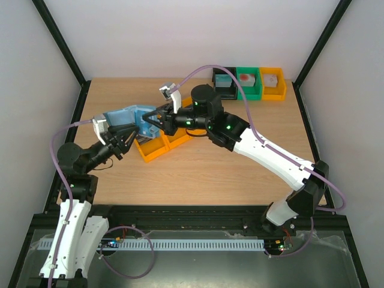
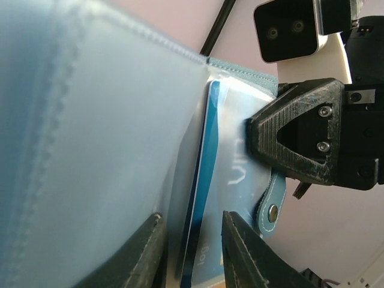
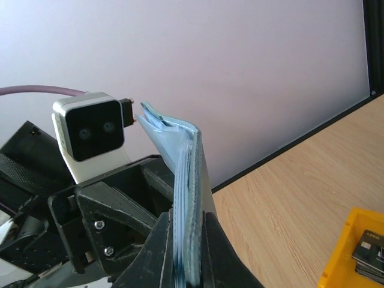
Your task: Take the credit cards out of the card holder
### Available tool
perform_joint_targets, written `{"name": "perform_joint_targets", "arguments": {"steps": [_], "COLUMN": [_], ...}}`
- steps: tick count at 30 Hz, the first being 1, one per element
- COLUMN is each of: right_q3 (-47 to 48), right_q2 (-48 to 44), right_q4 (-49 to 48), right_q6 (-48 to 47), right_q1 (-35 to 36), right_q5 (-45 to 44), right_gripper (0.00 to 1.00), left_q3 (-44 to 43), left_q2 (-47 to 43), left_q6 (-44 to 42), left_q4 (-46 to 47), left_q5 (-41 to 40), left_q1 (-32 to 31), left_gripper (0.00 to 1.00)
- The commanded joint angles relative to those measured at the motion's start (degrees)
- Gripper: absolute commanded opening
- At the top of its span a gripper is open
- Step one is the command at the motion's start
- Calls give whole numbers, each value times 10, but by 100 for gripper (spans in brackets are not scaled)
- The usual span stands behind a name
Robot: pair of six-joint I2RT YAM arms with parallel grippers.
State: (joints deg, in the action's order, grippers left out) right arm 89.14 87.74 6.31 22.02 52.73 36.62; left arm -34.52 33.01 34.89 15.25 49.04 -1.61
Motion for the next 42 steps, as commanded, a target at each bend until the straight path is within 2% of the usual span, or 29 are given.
{"name": "perform_joint_targets", "arguments": {"steps": [1, 10, 11, 13, 14, 19, 27, 28, 30, 33, 36, 38, 39, 42], "right_q3": [5, 1, 0, -3, -3, -19, -34, -30, -20, -16, -13, -9, -7, -4], "right_q2": [-20, 8, 12, 18, 18, 10, 6, 7, 17, 35, 45, 48, 49, 52], "right_q4": [-101, -156, -162, -162, -160, -161, -165, -167, -172, -201, -217, -221, -220, -201], "right_q6": [24, 74, 78, 79, 77, 61, 73, 72, 75, 97, 106, 104, 102, 87], "right_q1": [13, 13, 13, 13, 13, 11, -21, -21, -21, -20, -18, -16, -16, -16], "right_q5": [74, 35, 39, 46, 48, 72, 139, 145, 158, 173, 168, 168, 168, 172], "right_gripper": [2, 2, 2, 2, 2, 2, 2, 2, 2, 2, 2, 2, 2, 2], "left_q3": [5, 13, 15, 17, 17, 17, 20, 19, 15, 16, 14, 11, 11, 11], "left_q2": [6, 5, 5, 7, 7, 2, 3, 6, 12, 19, 23, 23, 24, 23], "left_q6": [-7, 11, 18, 30, 34, 57, 124, 123, 111, 111, 94, 82, 79, 78], "left_q4": [-4, 34, 45, 73, 79, 99, 183, 182, 164, 155, 136, 123, 119, 123], "left_q5": [21, 50, 54, 67, 71, 90, 134, 140, 145, 136, 127, 115, 112, 120], "left_q1": [-4, -11, -12, -11, -11, -10, -7, -8, -11, -21, -28, -29, -28, -29], "left_gripper": [27, 22, 19, 5, 3, 2, 2, 5, 16, 20, 17, 5, 3, 2]}}
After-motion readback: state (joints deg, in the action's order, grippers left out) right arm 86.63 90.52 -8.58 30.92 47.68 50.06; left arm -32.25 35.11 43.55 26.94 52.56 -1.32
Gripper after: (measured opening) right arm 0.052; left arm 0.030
